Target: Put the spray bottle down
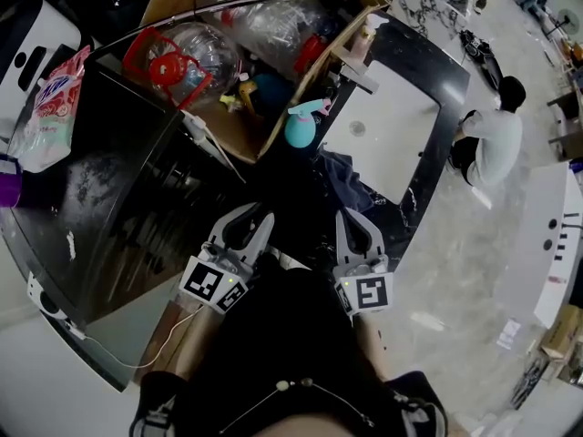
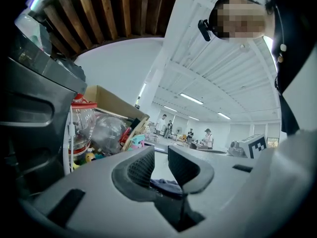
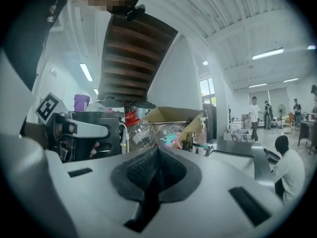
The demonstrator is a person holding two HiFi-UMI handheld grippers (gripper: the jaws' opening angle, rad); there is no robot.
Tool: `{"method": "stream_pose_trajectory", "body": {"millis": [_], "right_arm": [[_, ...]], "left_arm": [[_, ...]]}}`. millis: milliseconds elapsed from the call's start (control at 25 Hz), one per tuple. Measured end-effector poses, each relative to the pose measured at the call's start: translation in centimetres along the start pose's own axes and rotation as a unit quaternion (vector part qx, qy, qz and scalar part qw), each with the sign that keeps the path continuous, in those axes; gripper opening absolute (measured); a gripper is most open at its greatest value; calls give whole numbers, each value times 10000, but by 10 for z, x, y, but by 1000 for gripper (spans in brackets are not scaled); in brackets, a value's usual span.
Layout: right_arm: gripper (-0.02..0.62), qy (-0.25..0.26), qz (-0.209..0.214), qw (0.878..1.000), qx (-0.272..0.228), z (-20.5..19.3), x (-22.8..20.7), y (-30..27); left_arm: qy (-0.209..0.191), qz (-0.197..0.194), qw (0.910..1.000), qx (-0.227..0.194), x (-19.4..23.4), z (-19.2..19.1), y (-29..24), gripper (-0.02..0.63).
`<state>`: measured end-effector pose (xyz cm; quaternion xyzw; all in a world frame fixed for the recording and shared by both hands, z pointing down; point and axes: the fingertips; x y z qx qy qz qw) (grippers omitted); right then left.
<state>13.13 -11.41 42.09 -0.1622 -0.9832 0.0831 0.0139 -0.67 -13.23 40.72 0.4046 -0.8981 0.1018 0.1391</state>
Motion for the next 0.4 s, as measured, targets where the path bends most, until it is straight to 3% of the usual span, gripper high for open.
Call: {"method": "stream_pose_trajectory", "body": {"millis": [400], "right_arm": [[2,410,289,9986,-144,16,18,1]], "left_arm": [[9,1,10000,27,-9,-5,7,84]]}}
Point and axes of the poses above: the fingertips, and each gripper's own axes: y backward along the fingers, x to its left, z out of its top, and after that the axes turned 1 degree about z, right-handed
